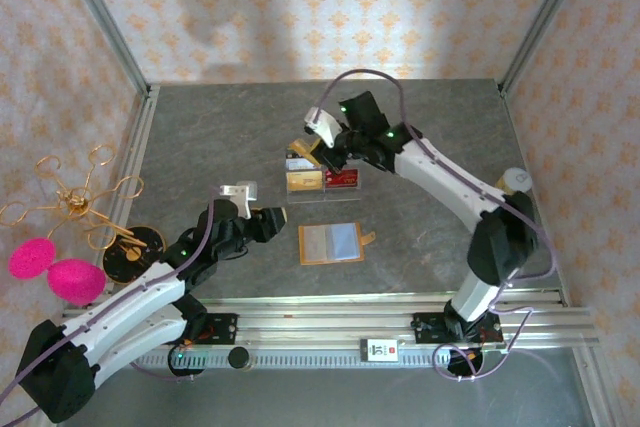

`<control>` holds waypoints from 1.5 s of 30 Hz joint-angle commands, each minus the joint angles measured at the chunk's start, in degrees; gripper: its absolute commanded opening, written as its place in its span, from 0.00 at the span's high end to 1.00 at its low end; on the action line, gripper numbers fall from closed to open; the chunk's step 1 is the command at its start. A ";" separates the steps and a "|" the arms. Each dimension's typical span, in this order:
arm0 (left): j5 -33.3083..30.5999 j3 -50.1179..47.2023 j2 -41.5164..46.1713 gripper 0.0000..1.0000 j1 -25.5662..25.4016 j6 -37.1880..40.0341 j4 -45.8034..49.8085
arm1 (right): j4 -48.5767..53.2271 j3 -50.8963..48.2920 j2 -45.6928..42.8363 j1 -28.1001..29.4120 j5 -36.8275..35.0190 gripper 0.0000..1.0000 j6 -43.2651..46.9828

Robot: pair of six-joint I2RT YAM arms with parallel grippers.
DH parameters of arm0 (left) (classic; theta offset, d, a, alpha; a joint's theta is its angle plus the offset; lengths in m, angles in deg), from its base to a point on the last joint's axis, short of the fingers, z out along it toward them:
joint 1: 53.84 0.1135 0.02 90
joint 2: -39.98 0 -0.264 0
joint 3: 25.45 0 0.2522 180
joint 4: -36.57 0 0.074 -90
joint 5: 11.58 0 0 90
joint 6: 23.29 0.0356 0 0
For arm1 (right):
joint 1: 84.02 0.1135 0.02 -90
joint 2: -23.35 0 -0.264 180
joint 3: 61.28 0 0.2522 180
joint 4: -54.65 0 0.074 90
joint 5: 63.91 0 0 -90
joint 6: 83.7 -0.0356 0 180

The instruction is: Take the credit cards out of the card holder

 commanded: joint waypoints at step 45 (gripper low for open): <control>4.12 7.89 -11.92 0.54 10.52 7.72 -1.46 | 12.64 13.14 19.80 -1.27 -1.36 1.00 31.83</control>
